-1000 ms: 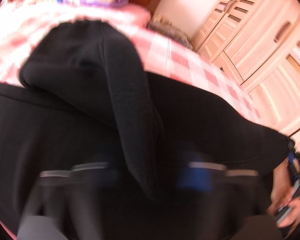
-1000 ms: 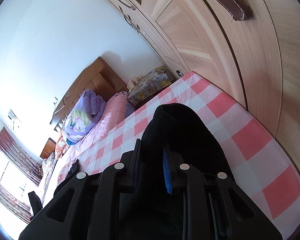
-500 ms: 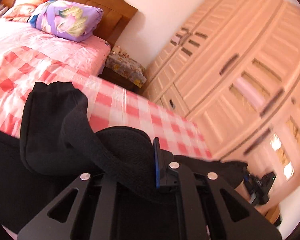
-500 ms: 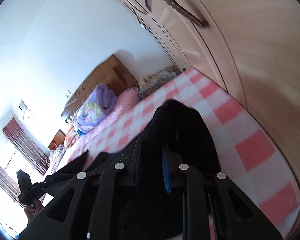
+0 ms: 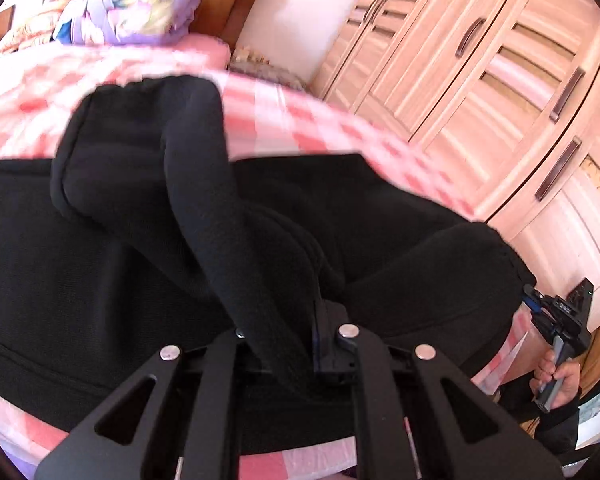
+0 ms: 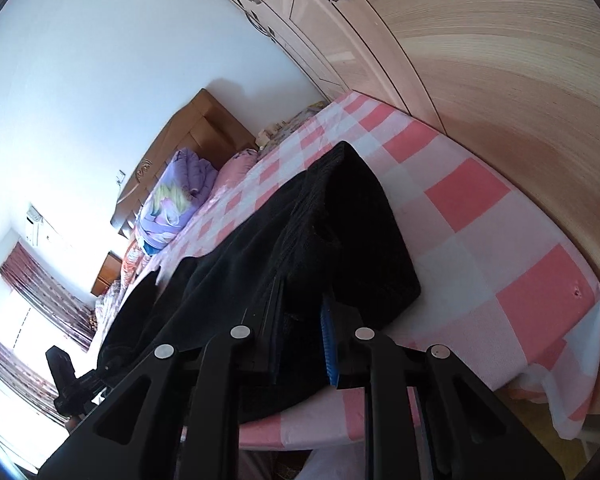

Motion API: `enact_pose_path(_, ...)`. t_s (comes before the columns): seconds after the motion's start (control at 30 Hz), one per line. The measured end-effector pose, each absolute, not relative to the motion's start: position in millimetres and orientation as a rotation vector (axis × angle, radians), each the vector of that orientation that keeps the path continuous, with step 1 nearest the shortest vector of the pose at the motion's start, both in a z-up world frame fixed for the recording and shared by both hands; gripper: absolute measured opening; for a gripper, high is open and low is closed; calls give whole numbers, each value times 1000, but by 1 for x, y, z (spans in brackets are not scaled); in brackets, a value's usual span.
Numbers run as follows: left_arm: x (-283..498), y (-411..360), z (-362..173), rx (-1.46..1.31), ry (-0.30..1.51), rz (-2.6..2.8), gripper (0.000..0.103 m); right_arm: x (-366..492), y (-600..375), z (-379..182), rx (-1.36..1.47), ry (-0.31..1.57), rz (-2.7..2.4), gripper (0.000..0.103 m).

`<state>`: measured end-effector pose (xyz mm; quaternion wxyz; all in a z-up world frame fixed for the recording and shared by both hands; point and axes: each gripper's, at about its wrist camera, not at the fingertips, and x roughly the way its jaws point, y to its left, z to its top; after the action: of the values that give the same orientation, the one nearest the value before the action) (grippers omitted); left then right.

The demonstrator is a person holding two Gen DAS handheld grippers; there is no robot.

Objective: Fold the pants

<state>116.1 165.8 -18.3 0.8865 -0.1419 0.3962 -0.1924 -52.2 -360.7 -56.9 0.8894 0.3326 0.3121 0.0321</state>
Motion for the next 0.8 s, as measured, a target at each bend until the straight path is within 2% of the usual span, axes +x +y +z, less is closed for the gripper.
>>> enact_pose_path(0.1, 109, 173, -18, -305, 818, -393, 9, -52, -372, -84, 781, 675, 52, 18)
enact_pose_path(0.27, 112, 176, -48, -331, 894, -378, 9, -53, -372, -72, 770, 658, 52, 18)
enact_pose_path(0.4, 102, 180, -35, -340, 867, -386, 9, -56, -377, -64, 760, 636, 17, 18)
enact_pose_path(0.5, 94, 179, -23, -332, 842, -409, 9, -48, -376, -72, 743, 687, -7, 18)
enact_pose_path(0.6, 95, 173, -30, -278, 876, -396, 9, -47, -373, -76, 714, 703, -19, 20)
enact_pose_path(0.67, 100, 172, -48, -271, 936, -383, 13, -47, -372, -71, 682, 728, -29, 47)
enact_pose_path(0.7, 102, 174, -56, -281, 949, -377, 16, -49, -372, -68, 677, 734, -32, 56)
enact_pose_path(0.73, 100, 178, -58, -304, 933, -389, 16, -53, -372, -64, 680, 720, -27, 76)
enact_pose_path(0.77, 100, 180, -59, -317, 934, -397, 21, -60, -372, -58, 674, 687, -27, 83)
enact_pose_path(0.8, 99, 183, -57, -324, 935, -401, 31, -66, -370, -52, 661, 665, -30, 83)
